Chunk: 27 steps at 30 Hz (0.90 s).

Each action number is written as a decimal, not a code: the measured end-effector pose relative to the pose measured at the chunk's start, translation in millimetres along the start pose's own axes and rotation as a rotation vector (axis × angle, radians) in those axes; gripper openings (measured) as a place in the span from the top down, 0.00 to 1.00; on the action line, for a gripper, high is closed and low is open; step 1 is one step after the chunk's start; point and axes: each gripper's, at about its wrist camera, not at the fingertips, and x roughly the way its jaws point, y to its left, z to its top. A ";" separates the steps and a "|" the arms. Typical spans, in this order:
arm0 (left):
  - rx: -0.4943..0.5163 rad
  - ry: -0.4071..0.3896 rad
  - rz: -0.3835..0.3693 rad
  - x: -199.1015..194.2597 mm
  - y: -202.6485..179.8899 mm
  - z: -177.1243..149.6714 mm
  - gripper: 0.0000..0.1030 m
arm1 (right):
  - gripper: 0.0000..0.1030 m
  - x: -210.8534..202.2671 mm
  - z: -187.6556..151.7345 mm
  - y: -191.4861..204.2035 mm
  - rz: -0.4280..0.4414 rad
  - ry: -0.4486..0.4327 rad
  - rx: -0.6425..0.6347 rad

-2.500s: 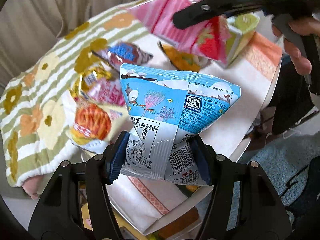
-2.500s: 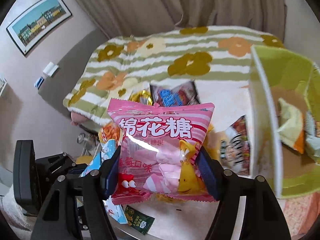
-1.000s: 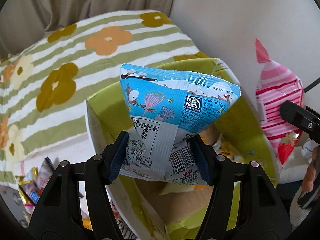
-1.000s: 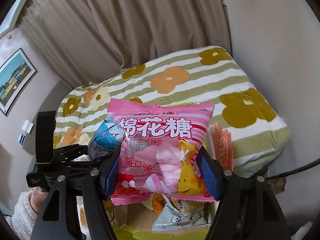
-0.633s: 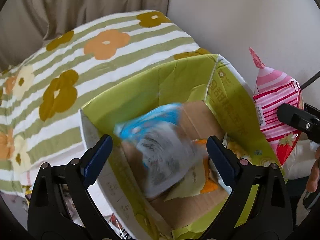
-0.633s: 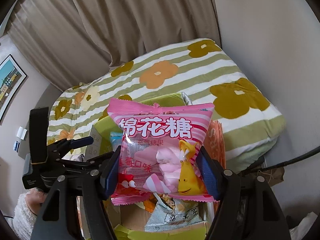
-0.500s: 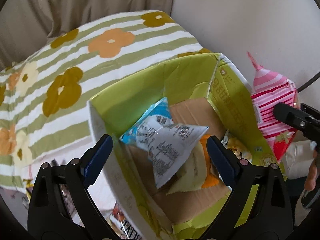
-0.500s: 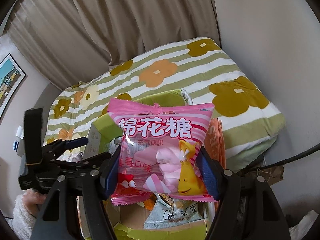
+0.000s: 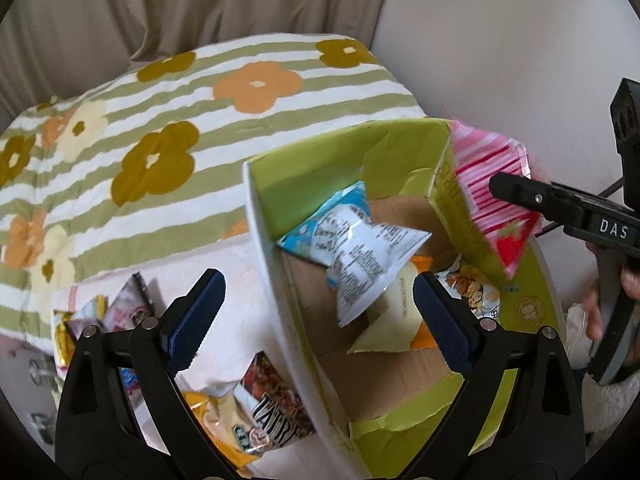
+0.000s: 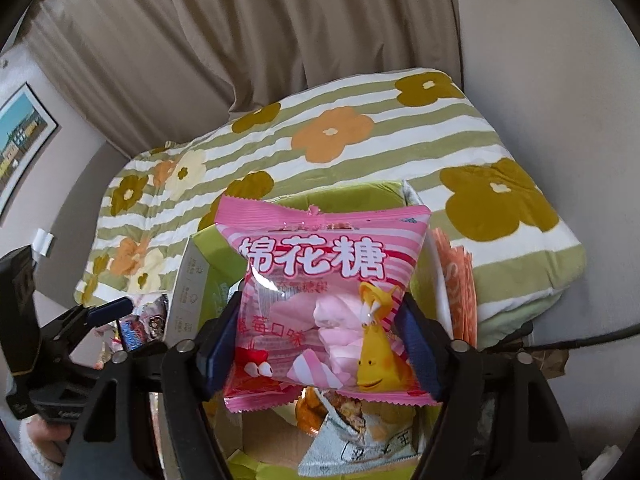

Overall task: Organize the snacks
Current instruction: 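Carry both bags into the box and open both tools, then move both tools back over the remaining snacks on the table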

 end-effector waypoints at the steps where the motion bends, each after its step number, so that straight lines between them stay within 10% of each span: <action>1: -0.009 0.000 0.001 -1.3 1.4 -1.7 0.08 | 0.07 -0.5 0.0 1.1 0.000 -0.015 -0.007; 27: -0.178 -0.143 0.145 -111.0 10.8 -80.2 0.08 | 0.04 -79.2 -36.4 54.3 0.170 -0.108 -0.228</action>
